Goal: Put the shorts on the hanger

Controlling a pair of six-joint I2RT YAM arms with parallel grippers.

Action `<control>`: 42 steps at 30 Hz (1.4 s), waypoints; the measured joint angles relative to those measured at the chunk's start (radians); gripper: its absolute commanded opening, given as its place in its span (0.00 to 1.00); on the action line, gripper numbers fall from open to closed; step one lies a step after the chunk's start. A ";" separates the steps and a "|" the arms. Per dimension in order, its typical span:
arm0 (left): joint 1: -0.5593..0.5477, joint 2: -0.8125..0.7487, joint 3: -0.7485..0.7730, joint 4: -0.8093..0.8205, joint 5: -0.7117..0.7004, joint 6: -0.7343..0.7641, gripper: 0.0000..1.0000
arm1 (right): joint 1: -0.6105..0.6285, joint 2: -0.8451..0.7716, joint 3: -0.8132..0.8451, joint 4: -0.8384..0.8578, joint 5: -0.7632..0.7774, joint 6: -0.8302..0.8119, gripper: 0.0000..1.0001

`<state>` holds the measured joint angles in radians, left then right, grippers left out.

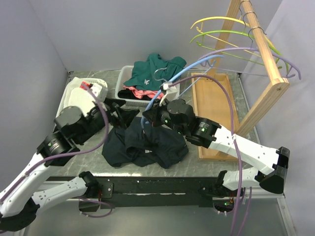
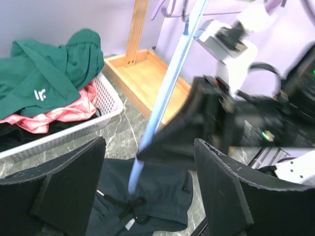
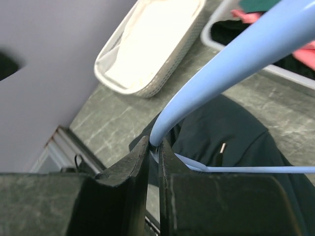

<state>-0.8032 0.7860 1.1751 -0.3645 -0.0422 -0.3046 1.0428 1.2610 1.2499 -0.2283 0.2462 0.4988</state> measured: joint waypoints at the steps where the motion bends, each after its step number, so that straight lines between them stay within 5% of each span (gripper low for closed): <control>1: 0.000 0.023 0.008 0.003 -0.001 0.000 0.76 | 0.009 0.000 -0.001 0.001 -0.013 -0.012 0.00; 16: 0.000 0.077 0.004 0.026 -0.070 -0.051 0.71 | 0.087 -0.003 -0.100 0.060 -0.338 -0.161 0.00; 28: 0.000 0.062 -0.092 0.069 -0.063 -0.111 0.71 | 0.087 0.031 -0.069 0.055 -0.372 -0.153 0.00; 42: -0.054 0.088 -0.172 0.161 -0.204 -0.126 0.50 | 0.092 0.074 -0.023 0.039 -0.415 0.016 0.00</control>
<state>-0.8570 0.8742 1.0027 -0.2031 -0.2466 -0.4309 1.1343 1.3350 1.2270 -0.1890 -0.1684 0.5148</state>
